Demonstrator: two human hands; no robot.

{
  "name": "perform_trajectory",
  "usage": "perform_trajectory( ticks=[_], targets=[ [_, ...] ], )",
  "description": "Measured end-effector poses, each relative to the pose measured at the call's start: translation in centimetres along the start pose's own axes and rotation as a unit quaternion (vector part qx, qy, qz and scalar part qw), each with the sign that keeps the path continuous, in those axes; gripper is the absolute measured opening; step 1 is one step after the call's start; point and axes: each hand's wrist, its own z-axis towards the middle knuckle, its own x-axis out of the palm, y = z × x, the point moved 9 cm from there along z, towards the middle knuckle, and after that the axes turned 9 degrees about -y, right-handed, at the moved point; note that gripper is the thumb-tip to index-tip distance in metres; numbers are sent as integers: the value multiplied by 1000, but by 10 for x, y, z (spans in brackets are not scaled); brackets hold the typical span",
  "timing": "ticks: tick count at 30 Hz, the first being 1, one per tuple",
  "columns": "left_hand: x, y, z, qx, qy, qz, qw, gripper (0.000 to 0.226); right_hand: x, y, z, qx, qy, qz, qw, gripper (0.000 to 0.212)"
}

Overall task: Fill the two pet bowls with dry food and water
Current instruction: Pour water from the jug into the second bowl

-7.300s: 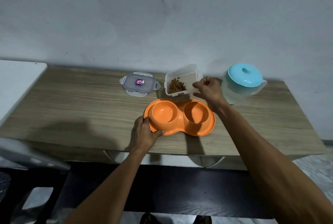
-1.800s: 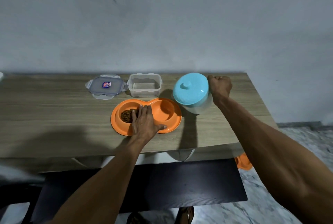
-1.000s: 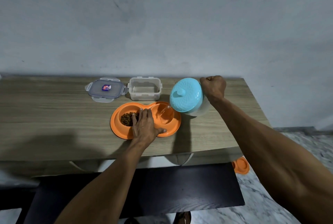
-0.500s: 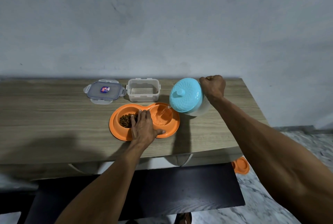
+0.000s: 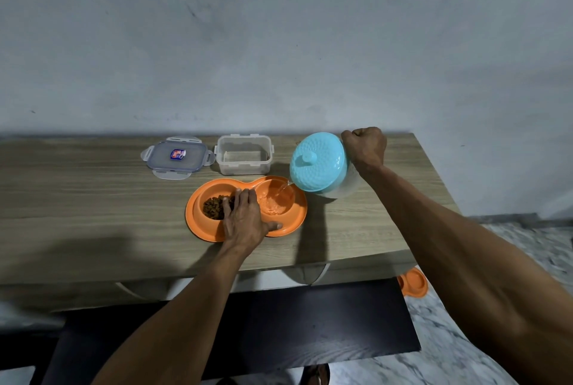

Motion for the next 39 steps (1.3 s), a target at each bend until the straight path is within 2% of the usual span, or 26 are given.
perform_trajectory(
  ticks=[30,39],
  targets=[
    [1,0,0,-2,-2,-7,1000,108,0,-1,4,-1,3,-2,1000,39],
    [1,1,1,-1,-2,-5,1000,108,1,-1,4,0,8,0,1000,35]
  ],
)
